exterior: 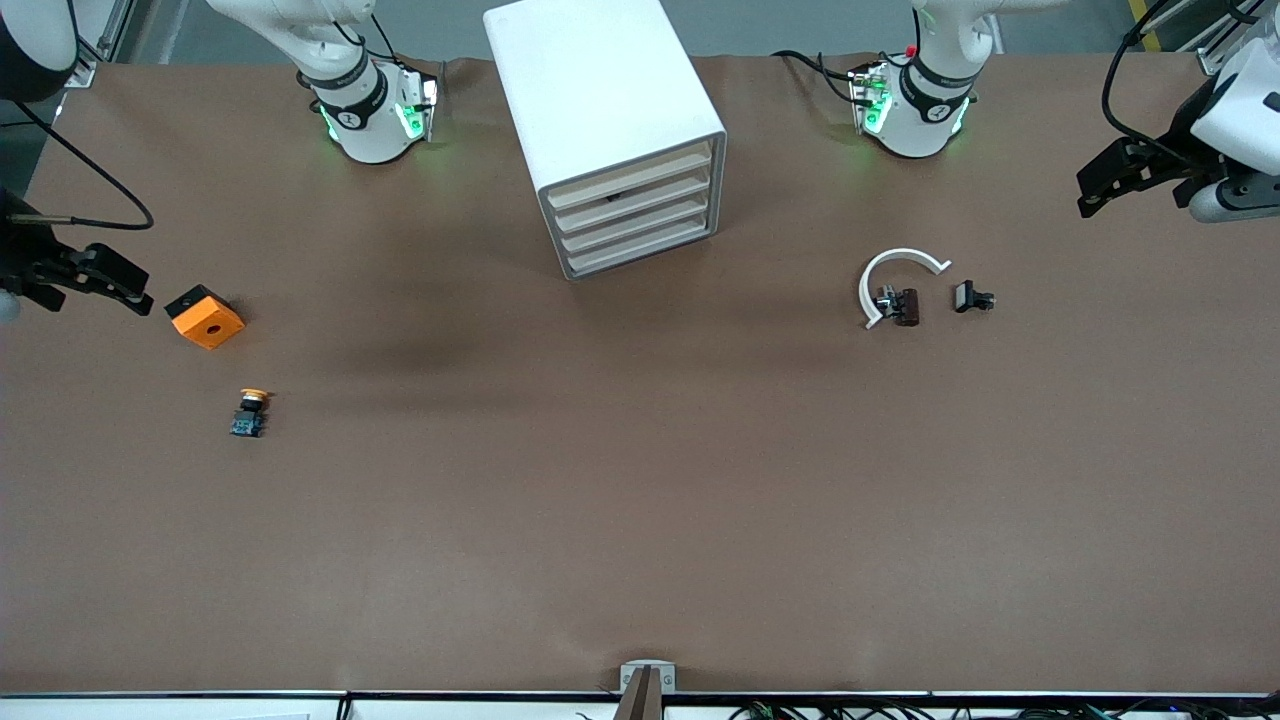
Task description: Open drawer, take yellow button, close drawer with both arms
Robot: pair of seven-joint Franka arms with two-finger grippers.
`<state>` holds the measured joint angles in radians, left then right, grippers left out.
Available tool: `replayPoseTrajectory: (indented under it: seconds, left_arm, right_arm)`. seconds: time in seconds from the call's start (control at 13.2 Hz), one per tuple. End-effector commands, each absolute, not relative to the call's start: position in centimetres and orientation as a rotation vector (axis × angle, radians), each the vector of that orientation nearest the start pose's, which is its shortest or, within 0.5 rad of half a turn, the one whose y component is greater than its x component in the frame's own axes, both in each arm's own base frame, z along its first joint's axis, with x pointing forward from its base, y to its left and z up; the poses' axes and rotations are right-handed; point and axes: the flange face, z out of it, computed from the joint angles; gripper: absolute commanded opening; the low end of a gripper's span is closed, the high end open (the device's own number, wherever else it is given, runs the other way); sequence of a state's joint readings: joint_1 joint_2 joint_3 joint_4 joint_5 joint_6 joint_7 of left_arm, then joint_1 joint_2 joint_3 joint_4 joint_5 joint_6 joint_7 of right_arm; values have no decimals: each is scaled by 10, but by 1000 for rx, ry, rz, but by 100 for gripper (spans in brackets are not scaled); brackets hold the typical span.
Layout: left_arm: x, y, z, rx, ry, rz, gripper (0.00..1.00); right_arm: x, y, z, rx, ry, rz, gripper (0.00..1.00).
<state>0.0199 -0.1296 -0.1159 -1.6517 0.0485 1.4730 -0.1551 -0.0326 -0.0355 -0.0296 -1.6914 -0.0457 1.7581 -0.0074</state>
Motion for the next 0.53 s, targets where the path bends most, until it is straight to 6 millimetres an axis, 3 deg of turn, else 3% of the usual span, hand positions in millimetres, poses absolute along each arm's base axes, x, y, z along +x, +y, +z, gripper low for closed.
replayPoseTrajectory:
  seconds: [0.0, 0.46]
  left_arm:
    - [501, -44, 643, -3085, -81, 56, 100]
    - [513, -39, 634, -3089, -93, 59, 100]
  right_arm:
    - [559, -42, 621, -3169, 106, -195, 100]
    - [554, -52, 644, -3168, 131, -197, 100]
